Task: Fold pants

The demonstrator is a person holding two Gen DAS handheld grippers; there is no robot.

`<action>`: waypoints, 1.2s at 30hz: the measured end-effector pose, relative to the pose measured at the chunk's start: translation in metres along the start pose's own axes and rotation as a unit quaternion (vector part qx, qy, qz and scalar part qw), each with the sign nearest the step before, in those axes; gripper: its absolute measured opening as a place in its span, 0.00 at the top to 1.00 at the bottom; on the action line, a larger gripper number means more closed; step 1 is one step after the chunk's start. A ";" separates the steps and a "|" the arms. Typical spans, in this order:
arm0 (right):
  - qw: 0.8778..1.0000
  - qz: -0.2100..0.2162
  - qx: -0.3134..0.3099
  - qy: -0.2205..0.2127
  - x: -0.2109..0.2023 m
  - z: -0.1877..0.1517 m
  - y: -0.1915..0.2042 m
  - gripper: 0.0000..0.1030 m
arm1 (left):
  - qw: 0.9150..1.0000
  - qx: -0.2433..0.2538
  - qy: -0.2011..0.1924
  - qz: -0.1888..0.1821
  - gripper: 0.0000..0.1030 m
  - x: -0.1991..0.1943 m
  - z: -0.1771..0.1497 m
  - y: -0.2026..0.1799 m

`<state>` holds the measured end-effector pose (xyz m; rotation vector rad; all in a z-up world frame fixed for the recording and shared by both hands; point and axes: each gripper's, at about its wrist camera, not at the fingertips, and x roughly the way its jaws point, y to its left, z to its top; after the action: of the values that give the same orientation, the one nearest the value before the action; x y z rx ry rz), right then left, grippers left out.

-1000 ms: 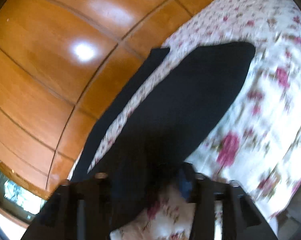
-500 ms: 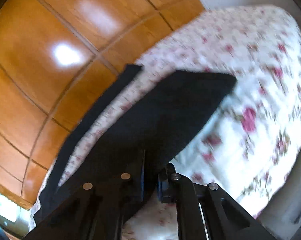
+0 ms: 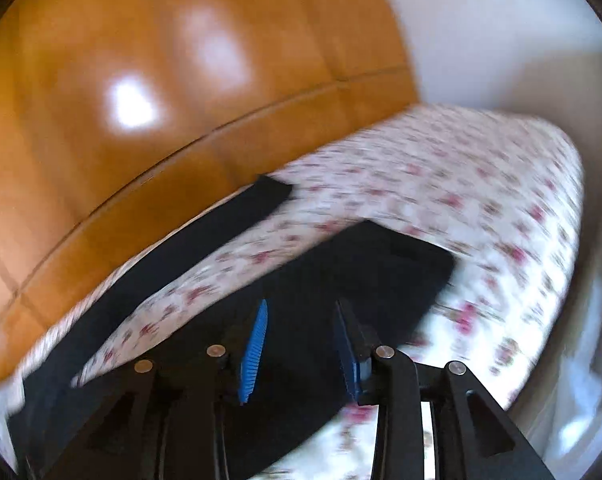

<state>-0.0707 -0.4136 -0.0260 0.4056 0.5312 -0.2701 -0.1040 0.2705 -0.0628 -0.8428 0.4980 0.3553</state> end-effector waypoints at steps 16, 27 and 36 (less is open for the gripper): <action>0.962 0.142 -0.187 0.143 0.110 -0.055 0.186 0.66 | 0.992 0.086 0.089 -0.026 0.48 0.089 0.063 -0.086; 0.963 0.145 -0.185 0.136 0.125 -0.072 0.190 0.60 | 0.982 0.155 0.111 0.020 0.48 0.209 0.110 -0.145; 0.963 0.161 -0.170 0.134 0.124 -0.073 0.184 0.57 | 0.973 0.143 0.162 0.077 0.48 0.302 0.125 -0.146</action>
<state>0.0653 -0.2361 -0.0942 0.1885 0.7515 0.1941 0.2516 0.3088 -0.0685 -0.5832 0.9001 0.2800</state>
